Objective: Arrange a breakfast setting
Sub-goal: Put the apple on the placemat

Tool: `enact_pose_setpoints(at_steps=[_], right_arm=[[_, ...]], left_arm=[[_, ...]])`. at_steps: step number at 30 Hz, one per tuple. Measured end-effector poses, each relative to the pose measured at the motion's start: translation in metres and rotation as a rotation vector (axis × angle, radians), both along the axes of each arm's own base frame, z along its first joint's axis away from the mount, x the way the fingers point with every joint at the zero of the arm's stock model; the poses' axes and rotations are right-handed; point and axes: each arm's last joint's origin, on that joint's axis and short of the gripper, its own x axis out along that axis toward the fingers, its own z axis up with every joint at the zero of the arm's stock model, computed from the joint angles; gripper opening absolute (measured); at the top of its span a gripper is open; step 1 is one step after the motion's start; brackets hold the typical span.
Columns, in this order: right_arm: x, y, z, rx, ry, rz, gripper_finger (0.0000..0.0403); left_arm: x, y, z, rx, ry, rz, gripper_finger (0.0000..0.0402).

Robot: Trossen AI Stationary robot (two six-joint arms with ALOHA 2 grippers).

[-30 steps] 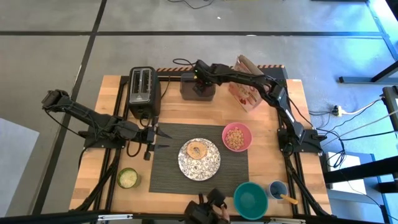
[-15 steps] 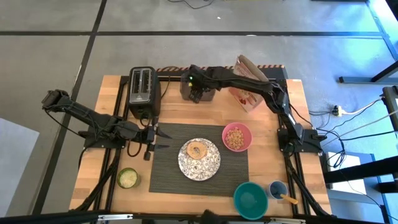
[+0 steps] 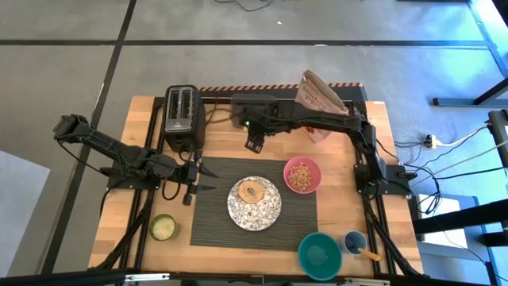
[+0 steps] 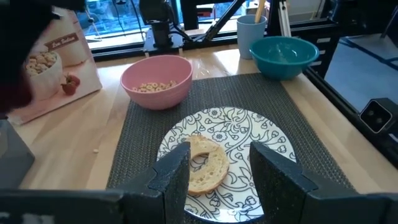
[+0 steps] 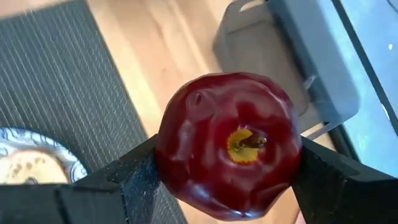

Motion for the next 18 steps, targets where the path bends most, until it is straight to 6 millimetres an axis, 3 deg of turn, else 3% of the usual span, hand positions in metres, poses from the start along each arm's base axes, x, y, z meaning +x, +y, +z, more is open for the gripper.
enact_pose_setpoints(at_steps=[6, 14, 18], right_arm=[[0.008, 0.015, -0.041, -0.045, 0.039, 0.000, 0.0275], [0.017, 0.023, -0.105, 0.105, -0.055, 0.107, 0.0275], [0.015, 0.025, -0.119, 0.146, -0.053, 0.131, 0.0275]], left_arm=[[0.000, 0.000, 0.000, -0.008, 0.001, 0.003, 0.0160], [0.000, 0.000, 0.000, -0.009, 0.001, 0.003, 0.0160], [0.000, 0.000, 0.000, -0.009, 0.000, 0.004, 0.0160]])
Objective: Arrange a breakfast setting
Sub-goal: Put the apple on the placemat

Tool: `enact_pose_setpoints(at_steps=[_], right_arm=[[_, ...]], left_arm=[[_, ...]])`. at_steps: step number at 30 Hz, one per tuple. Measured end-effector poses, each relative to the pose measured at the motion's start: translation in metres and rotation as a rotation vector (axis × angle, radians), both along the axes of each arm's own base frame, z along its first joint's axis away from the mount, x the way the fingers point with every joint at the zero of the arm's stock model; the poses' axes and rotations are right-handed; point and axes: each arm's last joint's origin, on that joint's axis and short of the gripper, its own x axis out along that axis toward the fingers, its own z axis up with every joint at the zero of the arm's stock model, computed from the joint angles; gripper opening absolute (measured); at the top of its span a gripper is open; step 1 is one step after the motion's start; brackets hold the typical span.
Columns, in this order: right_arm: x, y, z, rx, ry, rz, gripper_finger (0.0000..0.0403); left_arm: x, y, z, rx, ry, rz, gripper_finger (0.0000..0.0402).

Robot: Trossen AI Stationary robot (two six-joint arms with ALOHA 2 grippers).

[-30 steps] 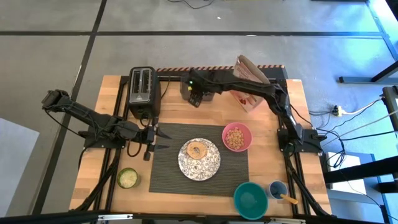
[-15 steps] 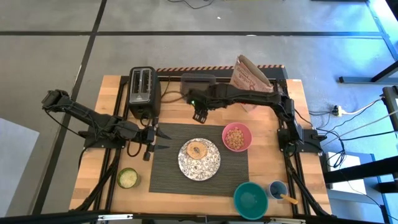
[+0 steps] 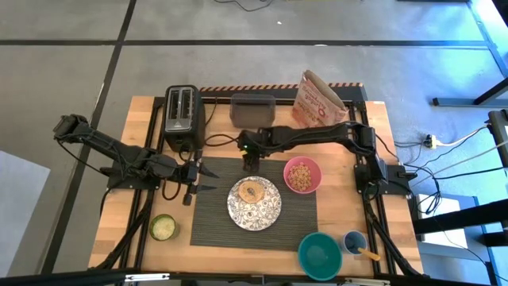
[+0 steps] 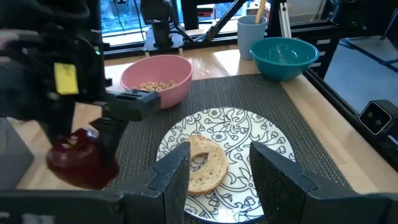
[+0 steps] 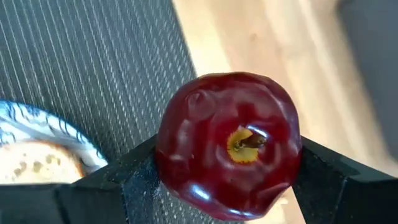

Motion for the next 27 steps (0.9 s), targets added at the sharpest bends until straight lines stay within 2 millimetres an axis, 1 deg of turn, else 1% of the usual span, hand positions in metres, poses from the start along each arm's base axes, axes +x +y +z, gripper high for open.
enact_pose_setpoints(at_steps=[3, 8, 12, 18, 27], right_arm=[[-0.002, 0.001, -0.012, 0.025, 0.019, 0.012, 0.0275], [-0.002, 0.002, -0.026, 0.062, 0.005, 0.025, 0.0275], [-0.003, 0.004, -0.026, 0.066, 0.005, 0.021, 0.0276], [-0.001, 0.008, -0.026, 0.062, -0.007, 0.042, 0.0292], [0.000, 0.014, -0.027, 0.058, -0.008, 0.054, 0.0330]], left_arm=[[0.000, 0.000, 0.000, 0.000, 0.000, 0.000, 0.0160], [0.000, 0.000, 0.000, 0.001, 0.000, 0.000, 0.0160], [0.000, 0.000, 0.000, 0.001, -0.001, 0.000, 0.0160], [0.000, 0.000, 0.000, 0.003, -0.001, 0.004, 0.0160], [0.000, 0.000, 0.000, 0.010, -0.001, 0.002, 0.0160]])
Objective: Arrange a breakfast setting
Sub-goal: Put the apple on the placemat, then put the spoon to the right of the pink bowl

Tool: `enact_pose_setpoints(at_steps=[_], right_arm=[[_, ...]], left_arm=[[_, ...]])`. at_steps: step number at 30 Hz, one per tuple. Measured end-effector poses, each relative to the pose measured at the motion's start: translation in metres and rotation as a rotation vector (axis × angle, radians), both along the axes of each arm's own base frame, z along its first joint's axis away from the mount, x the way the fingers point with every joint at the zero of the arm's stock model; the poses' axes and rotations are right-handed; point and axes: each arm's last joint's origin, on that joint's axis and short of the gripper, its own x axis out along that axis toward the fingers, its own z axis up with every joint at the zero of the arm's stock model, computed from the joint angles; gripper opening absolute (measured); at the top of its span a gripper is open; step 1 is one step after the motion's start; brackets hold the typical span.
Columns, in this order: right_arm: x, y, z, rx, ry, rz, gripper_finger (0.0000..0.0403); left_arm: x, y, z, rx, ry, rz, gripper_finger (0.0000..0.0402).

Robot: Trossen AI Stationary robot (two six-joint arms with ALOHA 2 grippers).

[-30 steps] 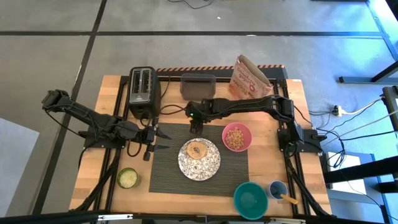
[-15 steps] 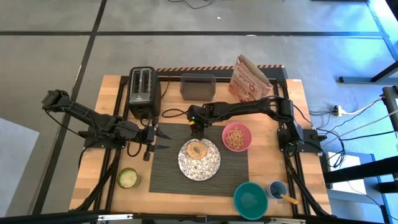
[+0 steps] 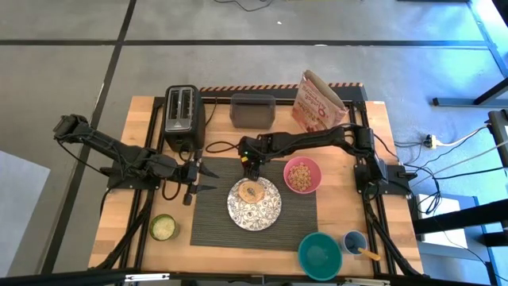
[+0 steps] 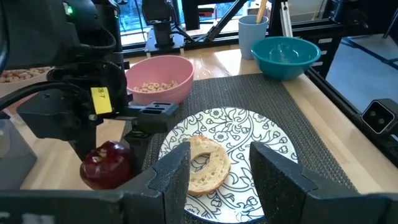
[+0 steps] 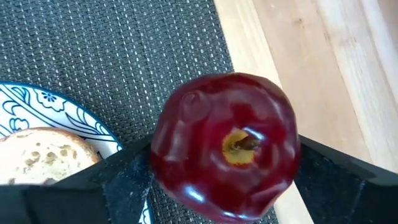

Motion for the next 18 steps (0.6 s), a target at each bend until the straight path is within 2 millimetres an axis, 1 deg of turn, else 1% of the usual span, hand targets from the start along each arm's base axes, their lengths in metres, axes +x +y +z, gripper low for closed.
enact_pose_setpoints(at_steps=[7, 12, 14, 18], right_arm=[[0.001, 0.004, 0.000, -0.012, -0.006, 0.009, 0.0370], [-0.001, 0.005, 0.004, -0.013, 0.017, 0.016, 0.0388], [0.000, 0.005, 0.013, -0.028, 0.019, 0.008, 0.0390], [-0.004, 0.007, 0.044, -0.050, -0.006, 0.004, 0.0392]], left_arm=[[0.000, 0.000, 0.000, 0.000, 0.000, 0.000, 0.0160], [0.000, 0.000, 0.000, 0.000, 0.000, 0.000, 0.0160], [0.000, 0.000, 0.000, 0.000, 0.000, 0.000, 0.0160], [0.000, 0.000, 0.000, 0.000, 0.000, 0.000, 0.0160]])
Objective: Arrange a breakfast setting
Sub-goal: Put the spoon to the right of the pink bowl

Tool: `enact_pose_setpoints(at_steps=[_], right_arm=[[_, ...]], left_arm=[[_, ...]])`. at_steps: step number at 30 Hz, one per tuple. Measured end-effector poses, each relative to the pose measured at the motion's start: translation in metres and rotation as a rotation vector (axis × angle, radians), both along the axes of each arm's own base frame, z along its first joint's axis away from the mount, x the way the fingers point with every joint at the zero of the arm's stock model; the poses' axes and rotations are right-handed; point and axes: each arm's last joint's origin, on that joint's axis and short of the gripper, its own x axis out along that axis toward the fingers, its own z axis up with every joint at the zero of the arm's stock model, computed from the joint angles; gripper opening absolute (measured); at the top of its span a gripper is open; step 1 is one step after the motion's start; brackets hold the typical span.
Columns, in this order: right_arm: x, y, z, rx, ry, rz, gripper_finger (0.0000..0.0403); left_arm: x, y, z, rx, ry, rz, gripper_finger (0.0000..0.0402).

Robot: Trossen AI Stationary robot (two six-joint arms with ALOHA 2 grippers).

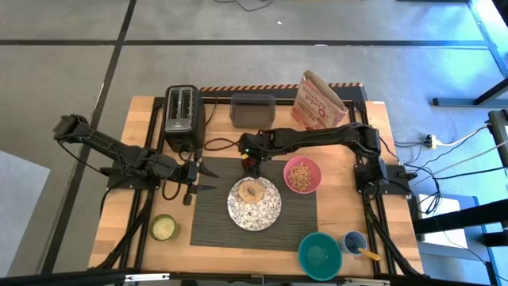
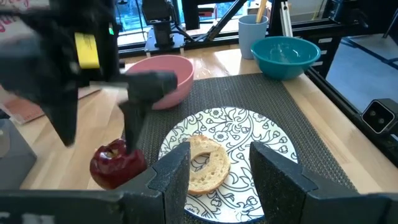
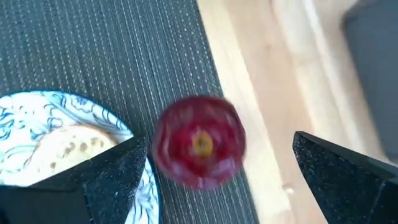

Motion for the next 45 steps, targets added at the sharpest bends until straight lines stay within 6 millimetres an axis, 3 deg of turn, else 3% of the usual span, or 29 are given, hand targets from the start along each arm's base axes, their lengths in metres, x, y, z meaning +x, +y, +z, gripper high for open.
enact_pose_setpoints(at_steps=[4, 8, 14, 17, 21, 28, 33, 39, 45], right_arm=[[-0.012, 0.004, 0.028, 0.006, -0.014, -0.003, 0.0392], [-0.036, 0.012, 0.059, 0.044, 0.006, -0.032, 0.0392], [-0.079, 0.048, 0.096, 0.022, 0.055, -0.116, 0.0392], [-0.103, 0.068, 0.103, 0.034, 0.064, -0.157, 0.0392], [-0.137, 0.087, 0.103, 0.086, 0.059, -0.242, 0.0392], [-0.201, 0.108, 0.083, 0.184, 0.064, -0.411, 0.0392], [-0.236, 0.126, 0.076, 0.278, 0.077, -0.502, 0.0392], [-0.262, 0.145, 0.063, 0.310, 0.152, -0.589, 0.0392], [-0.260, 0.154, 0.056, 0.370, 0.136, -0.599, 0.0392]], left_arm=[[0.000, 0.000, 0.000, 0.000, 0.000, 0.000, 0.0160], [0.000, 0.000, 0.000, -0.001, 0.000, 0.000, 0.0160], [0.000, 0.000, 0.000, -0.009, 0.001, -0.002, 0.0160], [0.000, 0.000, 0.000, -0.029, 0.007, 0.003, 0.0160], [0.000, 0.000, 0.000, -0.033, 0.006, 0.006, 0.0160], [0.000, 0.000, 0.000, -0.035, 0.002, 0.006, 0.0160], [0.000, 0.000, 0.000, -0.035, 0.003, 0.006, 0.0160], [0.000, 0.000, 0.000, -0.034, 0.002, 0.007, 0.0160], [0.000, 0.000, 0.000, -0.034, 0.002, 0.007, 0.0160]])
